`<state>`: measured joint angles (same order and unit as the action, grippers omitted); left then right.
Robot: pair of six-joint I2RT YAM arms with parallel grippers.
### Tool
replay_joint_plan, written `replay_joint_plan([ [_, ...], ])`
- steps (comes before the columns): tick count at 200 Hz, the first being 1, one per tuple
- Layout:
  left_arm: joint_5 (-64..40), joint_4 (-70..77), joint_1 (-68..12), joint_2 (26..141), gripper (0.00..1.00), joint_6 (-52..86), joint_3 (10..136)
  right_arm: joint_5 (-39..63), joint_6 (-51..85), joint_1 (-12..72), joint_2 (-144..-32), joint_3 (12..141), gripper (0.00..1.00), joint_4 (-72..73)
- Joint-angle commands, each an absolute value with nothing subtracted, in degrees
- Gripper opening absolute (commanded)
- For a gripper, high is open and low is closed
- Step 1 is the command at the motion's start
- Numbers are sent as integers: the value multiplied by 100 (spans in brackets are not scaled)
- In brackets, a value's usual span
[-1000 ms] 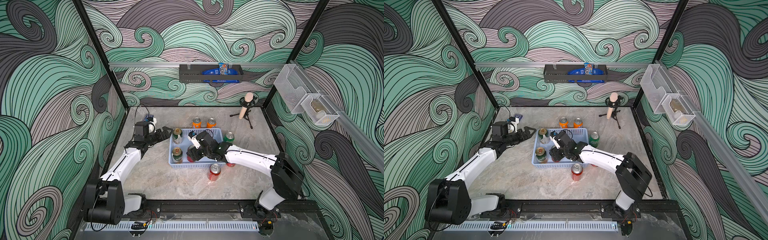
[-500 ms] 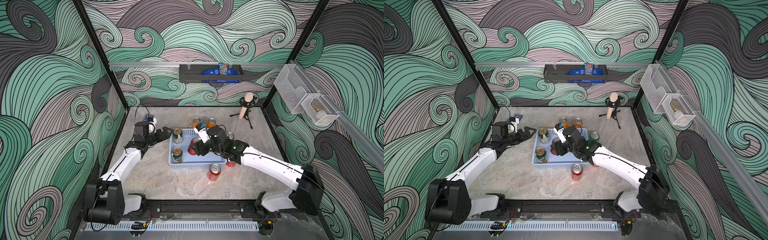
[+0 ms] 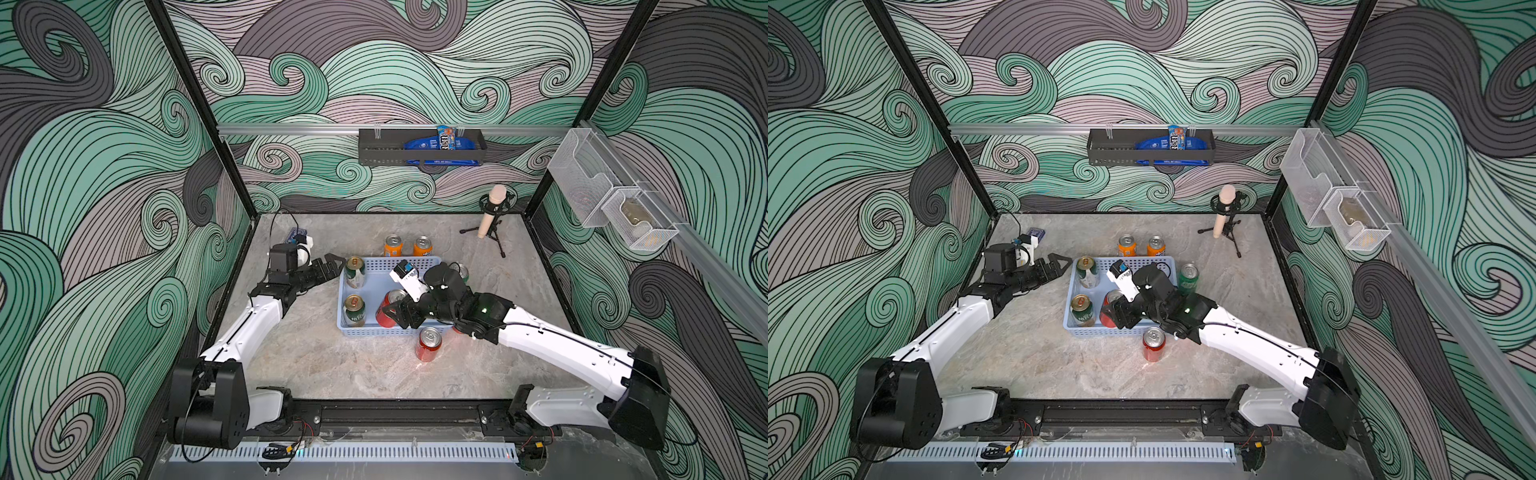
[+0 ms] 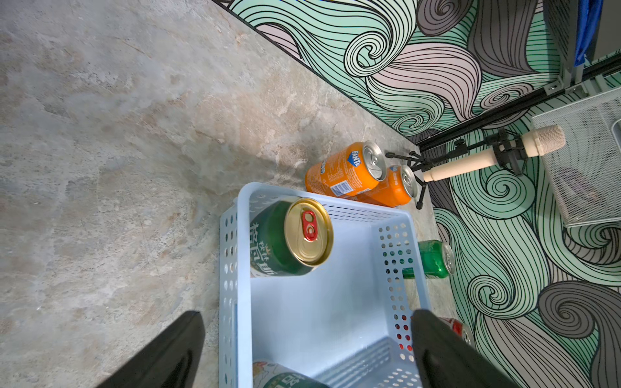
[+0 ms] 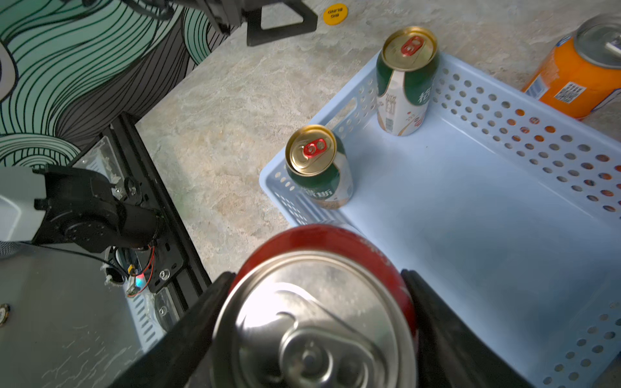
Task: Take out the drinks from the basket
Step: Place the drink at the center of the board.
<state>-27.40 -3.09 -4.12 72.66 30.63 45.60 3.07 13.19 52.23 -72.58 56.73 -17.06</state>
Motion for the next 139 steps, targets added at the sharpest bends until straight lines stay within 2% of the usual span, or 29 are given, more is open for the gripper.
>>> replay_joint_plan([
  [1, -2647, -391, -395, 7233, 98, 2994, 4518, 319, 1276, 5387, -6967, 5615, 50, -1326],
  [57, -2473, -580, -417, 7078, 98, 2866, 4550, -72, 1349, 5738, -6881, 5221, 50, -1329],
  [139, -2443, -589, -425, 7039, 98, 2864, 4539, -527, 1345, 6106, -7334, 5020, 48, -1317],
])
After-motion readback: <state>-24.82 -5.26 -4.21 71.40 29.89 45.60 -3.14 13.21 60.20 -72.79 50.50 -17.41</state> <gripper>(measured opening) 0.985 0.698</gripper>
